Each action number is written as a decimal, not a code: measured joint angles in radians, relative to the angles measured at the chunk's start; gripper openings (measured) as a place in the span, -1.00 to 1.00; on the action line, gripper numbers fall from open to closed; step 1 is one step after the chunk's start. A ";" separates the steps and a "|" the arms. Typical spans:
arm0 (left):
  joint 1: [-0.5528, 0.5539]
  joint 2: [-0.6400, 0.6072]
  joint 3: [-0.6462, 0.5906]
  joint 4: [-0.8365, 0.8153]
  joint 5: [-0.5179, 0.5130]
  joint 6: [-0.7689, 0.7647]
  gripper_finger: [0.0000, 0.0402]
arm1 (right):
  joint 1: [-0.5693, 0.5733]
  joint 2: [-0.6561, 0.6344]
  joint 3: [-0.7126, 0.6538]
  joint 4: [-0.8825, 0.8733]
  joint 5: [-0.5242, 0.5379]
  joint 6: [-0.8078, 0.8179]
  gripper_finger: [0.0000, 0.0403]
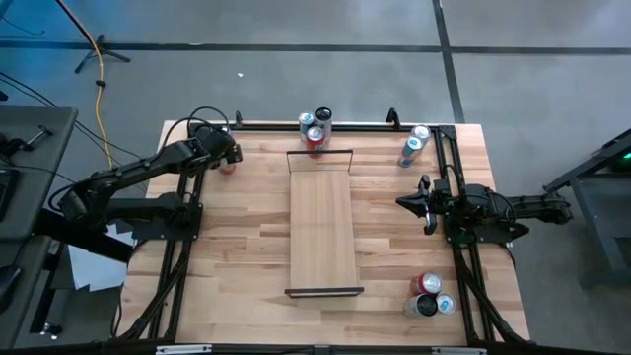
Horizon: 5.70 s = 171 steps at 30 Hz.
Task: Place canned beverage on shelf
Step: Put the left pink white soda can on the shelf
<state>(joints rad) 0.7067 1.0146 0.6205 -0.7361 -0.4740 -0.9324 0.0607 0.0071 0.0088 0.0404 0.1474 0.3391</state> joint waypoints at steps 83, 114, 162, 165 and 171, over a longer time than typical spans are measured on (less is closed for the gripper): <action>-0.405 0.437 0.678 0.001 0.676 1.073 0.04 | 0.000 0.000 0.000 0.000 0.000 0.000 -1.00; -0.385 0.617 0.677 0.087 0.555 1.181 0.25 | 0.000 0.000 0.000 0.000 0.000 0.000 -1.00; -0.406 0.257 0.676 0.087 0.619 0.876 0.94 | 0.000 0.000 0.000 0.000 0.000 0.000 -1.00; -0.426 0.197 0.676 0.122 0.618 0.845 0.94 | 0.000 0.000 0.000 0.000 0.000 0.000 -1.00; -0.470 0.093 0.587 0.338 0.610 0.825 0.94 | 0.000 0.000 0.000 0.000 0.000 0.000 -1.00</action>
<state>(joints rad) 0.2369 1.1076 1.2073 -0.3982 0.1364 -0.1069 0.0605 0.0071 0.0088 0.0406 0.1476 0.3391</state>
